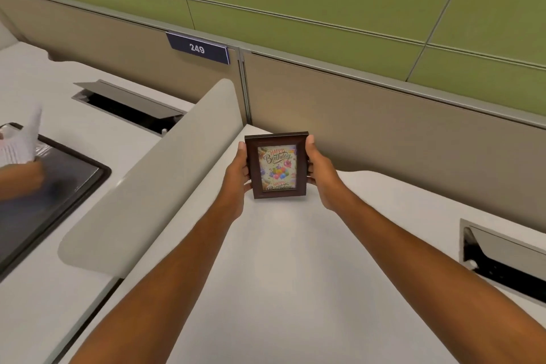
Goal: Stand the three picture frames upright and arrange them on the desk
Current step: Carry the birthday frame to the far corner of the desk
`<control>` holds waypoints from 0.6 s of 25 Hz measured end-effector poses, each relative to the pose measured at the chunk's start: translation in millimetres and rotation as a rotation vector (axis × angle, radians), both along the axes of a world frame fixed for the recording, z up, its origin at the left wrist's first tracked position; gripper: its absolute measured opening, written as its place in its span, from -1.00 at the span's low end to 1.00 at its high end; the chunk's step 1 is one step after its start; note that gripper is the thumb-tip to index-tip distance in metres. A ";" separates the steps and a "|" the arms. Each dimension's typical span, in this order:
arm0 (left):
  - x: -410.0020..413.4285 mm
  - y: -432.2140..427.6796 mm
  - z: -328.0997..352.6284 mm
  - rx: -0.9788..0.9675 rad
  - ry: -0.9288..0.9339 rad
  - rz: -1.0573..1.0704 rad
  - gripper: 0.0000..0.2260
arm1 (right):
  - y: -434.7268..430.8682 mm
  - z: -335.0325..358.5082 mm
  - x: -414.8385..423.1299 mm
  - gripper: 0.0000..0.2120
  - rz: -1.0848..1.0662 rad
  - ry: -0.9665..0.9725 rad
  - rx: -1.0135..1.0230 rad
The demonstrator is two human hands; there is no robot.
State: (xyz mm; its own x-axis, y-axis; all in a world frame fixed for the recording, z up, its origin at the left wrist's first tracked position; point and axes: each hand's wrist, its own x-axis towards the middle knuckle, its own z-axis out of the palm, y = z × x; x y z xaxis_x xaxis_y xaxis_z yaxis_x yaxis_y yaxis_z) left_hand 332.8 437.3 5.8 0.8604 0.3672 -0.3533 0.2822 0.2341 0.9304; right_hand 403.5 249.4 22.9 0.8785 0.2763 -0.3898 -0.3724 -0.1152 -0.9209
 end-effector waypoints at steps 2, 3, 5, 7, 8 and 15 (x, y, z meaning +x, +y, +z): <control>22.6 17.1 -2.3 -0.002 -0.005 0.020 -0.35 | 19.1 -2.9 26.1 -0.39 0.010 0.008 -0.008; 34.0 24.6 -3.9 -0.004 -0.002 0.026 -0.30 | 27.9 -5.5 38.5 -0.40 0.021 0.010 -0.012; 54.4 37.9 -7.8 -0.005 0.008 0.033 -0.25 | 42.8 -10.6 59.1 -0.44 0.037 0.016 -0.012; 73.9 50.8 -12.4 -0.007 0.025 0.044 -0.26 | 56.7 -16.4 78.1 -0.45 0.051 0.016 -0.011; 83.5 57.0 -14.5 -0.006 0.030 0.053 -0.26 | 63.0 -18.8 86.9 -0.44 0.057 0.013 -0.013; 118.2 78.0 -23.4 0.016 0.029 0.069 -0.31 | 84.3 -34.9 124.7 -0.44 0.020 0.003 -0.038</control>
State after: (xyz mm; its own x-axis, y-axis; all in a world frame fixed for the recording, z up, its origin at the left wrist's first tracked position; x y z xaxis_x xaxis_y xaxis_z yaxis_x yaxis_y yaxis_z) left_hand 451.0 515.3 -17.6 0.8220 0.4313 -0.3718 0.2931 0.2393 0.9257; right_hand 528.2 333.8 -12.0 0.8717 0.2790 -0.4029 -0.3722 -0.1580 -0.9146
